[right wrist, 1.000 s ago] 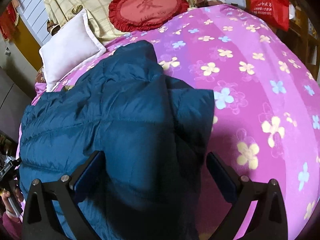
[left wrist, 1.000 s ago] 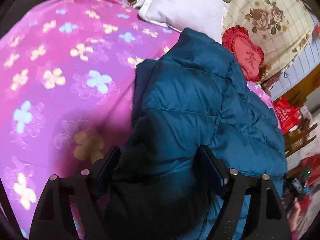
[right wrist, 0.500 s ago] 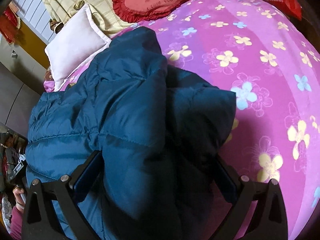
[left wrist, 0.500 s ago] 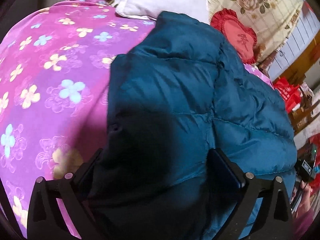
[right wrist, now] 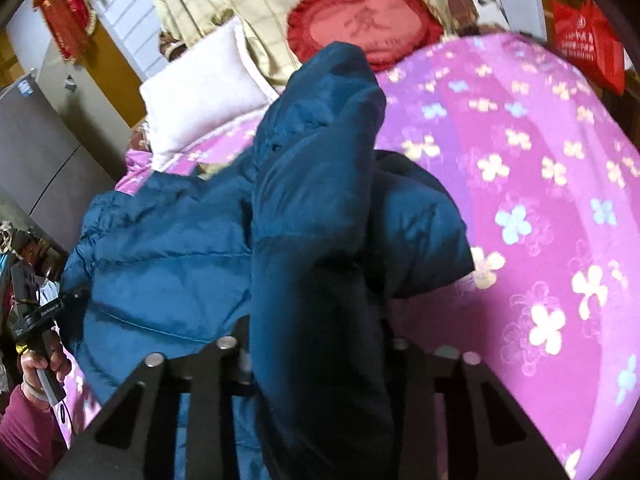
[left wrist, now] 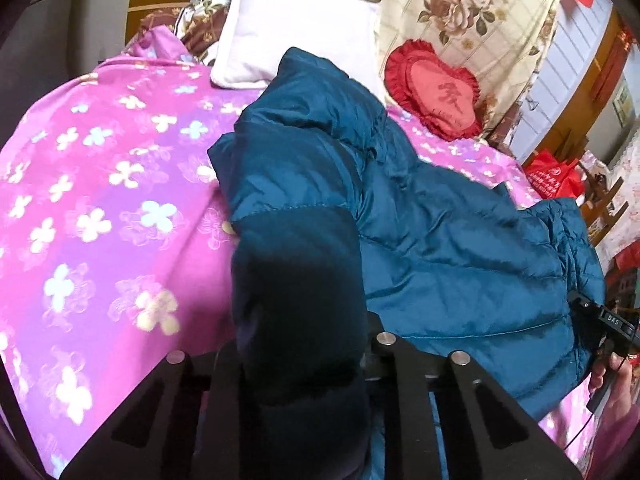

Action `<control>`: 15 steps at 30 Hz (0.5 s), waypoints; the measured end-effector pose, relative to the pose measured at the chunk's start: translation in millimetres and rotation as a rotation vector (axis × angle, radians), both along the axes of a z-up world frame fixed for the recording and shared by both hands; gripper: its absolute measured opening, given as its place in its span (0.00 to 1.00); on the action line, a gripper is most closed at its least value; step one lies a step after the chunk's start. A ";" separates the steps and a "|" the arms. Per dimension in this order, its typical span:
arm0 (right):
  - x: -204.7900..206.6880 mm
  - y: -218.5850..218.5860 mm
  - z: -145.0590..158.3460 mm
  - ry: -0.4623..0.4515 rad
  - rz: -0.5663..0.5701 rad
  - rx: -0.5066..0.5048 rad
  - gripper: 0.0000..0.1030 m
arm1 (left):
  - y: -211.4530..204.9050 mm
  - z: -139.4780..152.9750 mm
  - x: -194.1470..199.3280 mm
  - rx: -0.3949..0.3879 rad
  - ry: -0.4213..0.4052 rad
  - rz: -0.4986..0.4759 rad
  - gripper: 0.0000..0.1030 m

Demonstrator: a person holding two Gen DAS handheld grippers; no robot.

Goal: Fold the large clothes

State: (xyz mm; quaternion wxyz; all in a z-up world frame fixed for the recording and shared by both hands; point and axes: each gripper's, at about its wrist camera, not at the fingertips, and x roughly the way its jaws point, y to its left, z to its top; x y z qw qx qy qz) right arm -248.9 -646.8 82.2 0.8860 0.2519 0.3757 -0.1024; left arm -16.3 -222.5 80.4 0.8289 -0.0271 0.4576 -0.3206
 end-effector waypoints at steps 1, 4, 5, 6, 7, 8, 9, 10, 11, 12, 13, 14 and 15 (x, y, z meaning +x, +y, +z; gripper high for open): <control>-5.4 2.8 7.3 -0.016 0.003 0.002 0.31 | 4.1 5.8 -5.1 -0.010 -0.003 -0.004 0.00; -27.2 14.7 29.6 -0.053 0.026 0.010 0.30 | 21.7 24.9 -25.7 -0.040 0.005 -0.024 0.00; -34.4 17.5 34.0 -0.056 0.032 0.016 0.30 | 29.3 31.1 -35.4 -0.046 0.009 -0.035 0.00; -42.2 23.1 40.7 -0.058 0.040 0.023 0.30 | 36.7 35.4 -43.8 -0.046 0.014 -0.042 0.00; -49.7 29.4 46.0 -0.059 0.049 0.027 0.30 | 45.7 38.9 -53.6 -0.044 0.025 -0.046 0.00; -59.1 35.7 50.1 -0.057 0.059 0.034 0.30 | 56.7 41.3 -65.0 -0.043 0.048 -0.048 0.00; -71.0 43.4 54.7 -0.052 0.075 0.045 0.30 | 64.3 42.6 -73.5 -0.041 0.067 -0.051 0.00; -81.9 49.7 57.2 -0.046 0.088 0.056 0.30 | 72.2 43.4 -82.3 -0.034 0.085 -0.056 0.00; -92.5 54.9 58.5 -0.037 0.097 0.073 0.30 | 80.4 43.8 -91.5 -0.024 0.099 -0.061 0.00; -104.0 60.3 57.6 -0.029 0.106 0.092 0.30 | 89.1 44.1 -101.4 -0.014 0.110 -0.067 0.00; -113.4 65.2 56.7 -0.021 0.115 0.104 0.30 | 97.7 43.2 -111.9 -0.003 0.115 -0.073 0.00; -123.8 70.9 54.3 -0.011 0.121 0.113 0.31 | 105.1 40.2 -121.5 0.010 0.117 -0.075 0.00; -132.9 75.3 50.4 0.002 0.118 0.119 0.32 | 109.1 36.9 -127.4 0.027 0.117 -0.072 0.02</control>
